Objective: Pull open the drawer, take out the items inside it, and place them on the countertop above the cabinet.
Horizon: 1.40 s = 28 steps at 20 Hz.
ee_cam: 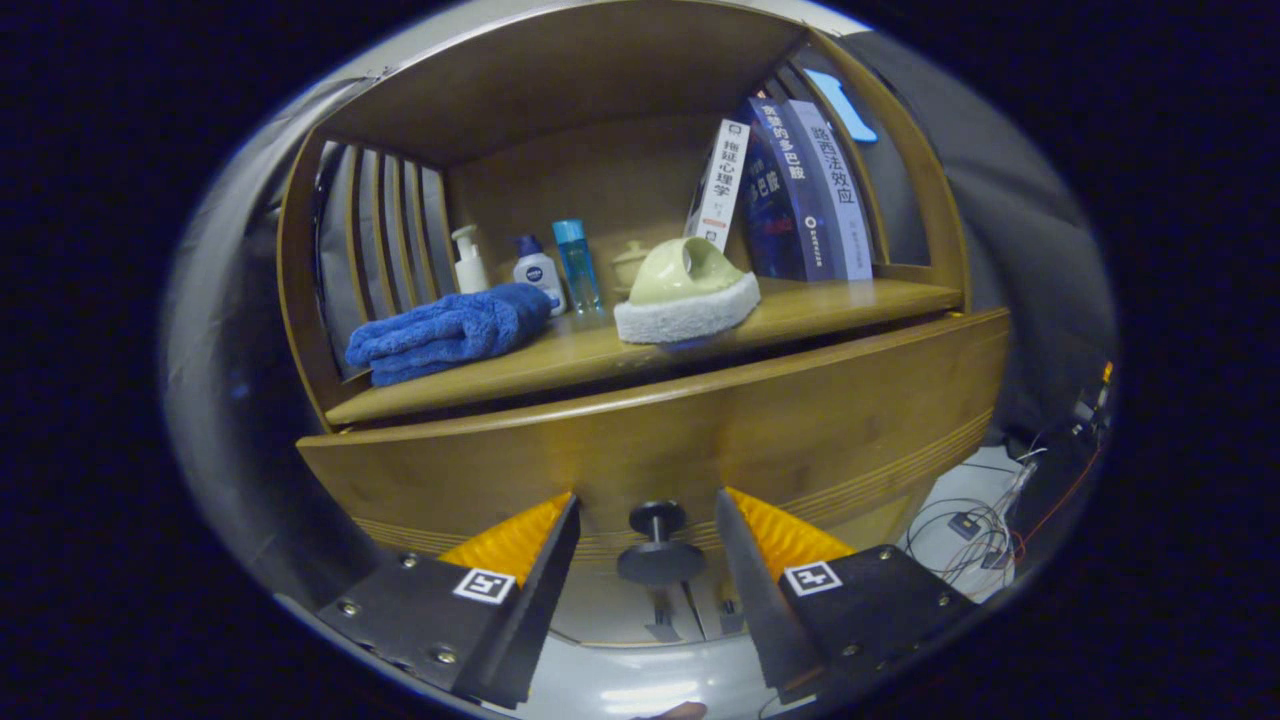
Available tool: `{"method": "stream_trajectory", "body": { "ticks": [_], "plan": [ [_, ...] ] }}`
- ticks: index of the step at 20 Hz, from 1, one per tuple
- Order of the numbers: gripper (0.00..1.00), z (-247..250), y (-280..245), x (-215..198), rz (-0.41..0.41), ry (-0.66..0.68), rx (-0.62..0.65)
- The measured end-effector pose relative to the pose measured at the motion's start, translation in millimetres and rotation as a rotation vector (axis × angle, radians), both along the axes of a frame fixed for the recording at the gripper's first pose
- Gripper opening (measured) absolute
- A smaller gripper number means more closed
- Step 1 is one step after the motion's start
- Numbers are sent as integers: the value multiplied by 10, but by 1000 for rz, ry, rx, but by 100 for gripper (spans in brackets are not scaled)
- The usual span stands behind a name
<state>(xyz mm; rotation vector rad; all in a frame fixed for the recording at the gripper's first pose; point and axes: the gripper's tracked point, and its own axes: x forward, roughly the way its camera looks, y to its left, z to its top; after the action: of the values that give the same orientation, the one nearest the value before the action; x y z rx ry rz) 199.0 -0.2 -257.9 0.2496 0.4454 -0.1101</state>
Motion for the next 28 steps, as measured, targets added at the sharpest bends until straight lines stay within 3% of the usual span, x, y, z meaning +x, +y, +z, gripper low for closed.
{"method": "stream_trajectory", "body": {
  "ticks": [10,22,28],
  "plan": [
    [83,-44,1,257,-17,10,11],
    [83,-49,-2,239,-38,-16,79],
    [82,676,-149,-145,-66,-158,22]
  ]
}}
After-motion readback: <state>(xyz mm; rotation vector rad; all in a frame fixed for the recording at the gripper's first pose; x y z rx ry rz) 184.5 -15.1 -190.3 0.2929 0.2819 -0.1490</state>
